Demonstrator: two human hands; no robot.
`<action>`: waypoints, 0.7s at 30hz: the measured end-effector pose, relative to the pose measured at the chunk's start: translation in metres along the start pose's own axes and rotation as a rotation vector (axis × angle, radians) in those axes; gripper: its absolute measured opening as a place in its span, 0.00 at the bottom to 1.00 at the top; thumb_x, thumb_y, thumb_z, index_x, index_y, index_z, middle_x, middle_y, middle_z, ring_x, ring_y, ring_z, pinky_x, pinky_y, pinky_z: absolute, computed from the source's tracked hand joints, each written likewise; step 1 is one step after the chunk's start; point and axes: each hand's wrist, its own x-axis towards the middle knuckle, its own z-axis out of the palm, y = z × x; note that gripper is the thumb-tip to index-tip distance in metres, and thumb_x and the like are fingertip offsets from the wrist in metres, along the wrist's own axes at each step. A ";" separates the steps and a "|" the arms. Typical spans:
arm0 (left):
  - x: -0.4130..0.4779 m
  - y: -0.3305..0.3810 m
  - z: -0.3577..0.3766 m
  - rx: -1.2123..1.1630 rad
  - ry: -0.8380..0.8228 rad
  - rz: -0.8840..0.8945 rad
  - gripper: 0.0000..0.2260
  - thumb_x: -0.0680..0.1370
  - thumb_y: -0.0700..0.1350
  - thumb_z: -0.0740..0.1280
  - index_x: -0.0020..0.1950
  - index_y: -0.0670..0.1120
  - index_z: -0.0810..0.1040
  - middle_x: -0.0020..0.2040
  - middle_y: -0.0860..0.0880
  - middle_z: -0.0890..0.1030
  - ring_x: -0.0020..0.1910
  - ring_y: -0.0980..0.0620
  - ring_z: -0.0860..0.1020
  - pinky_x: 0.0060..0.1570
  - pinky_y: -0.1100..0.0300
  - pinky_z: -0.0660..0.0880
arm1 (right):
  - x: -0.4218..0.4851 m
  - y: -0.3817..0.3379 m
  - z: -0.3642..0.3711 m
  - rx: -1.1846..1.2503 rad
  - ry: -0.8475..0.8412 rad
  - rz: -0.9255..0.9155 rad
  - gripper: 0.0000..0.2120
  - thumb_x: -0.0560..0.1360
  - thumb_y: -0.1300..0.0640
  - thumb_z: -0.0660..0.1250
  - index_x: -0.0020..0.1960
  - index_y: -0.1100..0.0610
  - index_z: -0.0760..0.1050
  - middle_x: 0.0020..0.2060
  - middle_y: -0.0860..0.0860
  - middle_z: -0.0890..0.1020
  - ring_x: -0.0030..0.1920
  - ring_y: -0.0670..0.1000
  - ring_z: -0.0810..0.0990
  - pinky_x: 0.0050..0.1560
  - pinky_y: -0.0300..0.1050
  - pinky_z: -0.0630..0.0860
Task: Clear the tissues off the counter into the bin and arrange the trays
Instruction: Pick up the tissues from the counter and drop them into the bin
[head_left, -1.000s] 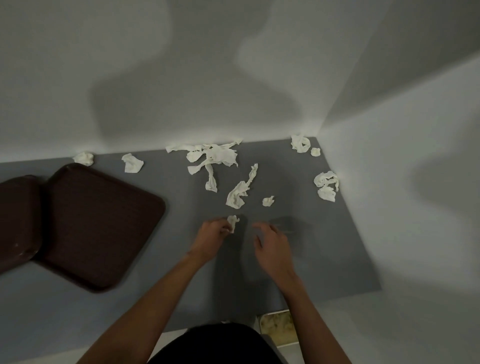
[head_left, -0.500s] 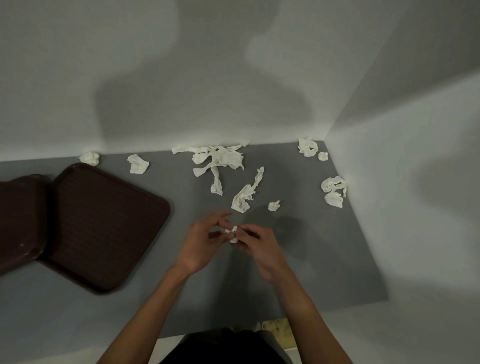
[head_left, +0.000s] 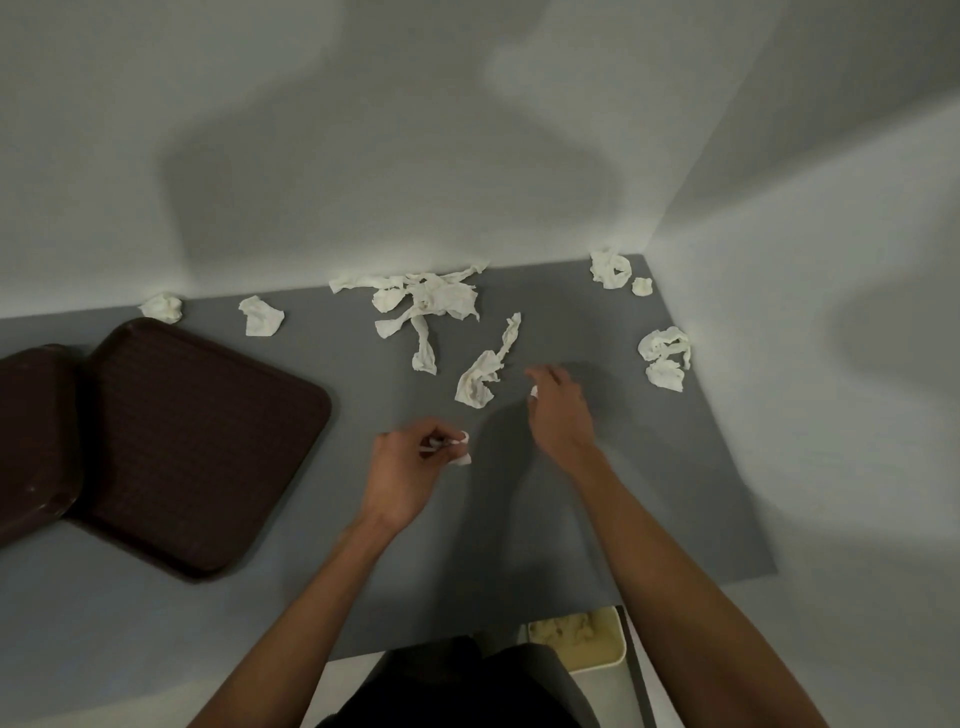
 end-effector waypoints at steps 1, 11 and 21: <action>-0.001 -0.001 0.002 -0.011 0.000 -0.003 0.04 0.76 0.37 0.76 0.46 0.45 0.87 0.41 0.54 0.87 0.40 0.61 0.85 0.43 0.72 0.76 | 0.002 0.006 0.005 -0.077 -0.051 -0.017 0.22 0.80 0.68 0.63 0.73 0.57 0.73 0.71 0.58 0.73 0.68 0.63 0.75 0.69 0.56 0.71; -0.045 -0.010 0.039 -0.012 -0.047 -0.039 0.11 0.72 0.40 0.81 0.53 0.49 0.88 0.45 0.57 0.88 0.46 0.61 0.85 0.48 0.73 0.77 | -0.096 0.047 0.025 0.083 -0.043 0.045 0.12 0.84 0.52 0.62 0.63 0.52 0.79 0.58 0.50 0.81 0.61 0.54 0.80 0.61 0.46 0.78; -0.173 -0.018 0.128 0.100 -0.069 0.018 0.08 0.77 0.51 0.75 0.56 0.55 0.87 0.45 0.61 0.86 0.44 0.60 0.84 0.46 0.70 0.77 | -0.305 0.117 0.012 0.499 0.192 0.178 0.10 0.85 0.49 0.66 0.63 0.50 0.80 0.54 0.47 0.82 0.52 0.46 0.81 0.53 0.36 0.77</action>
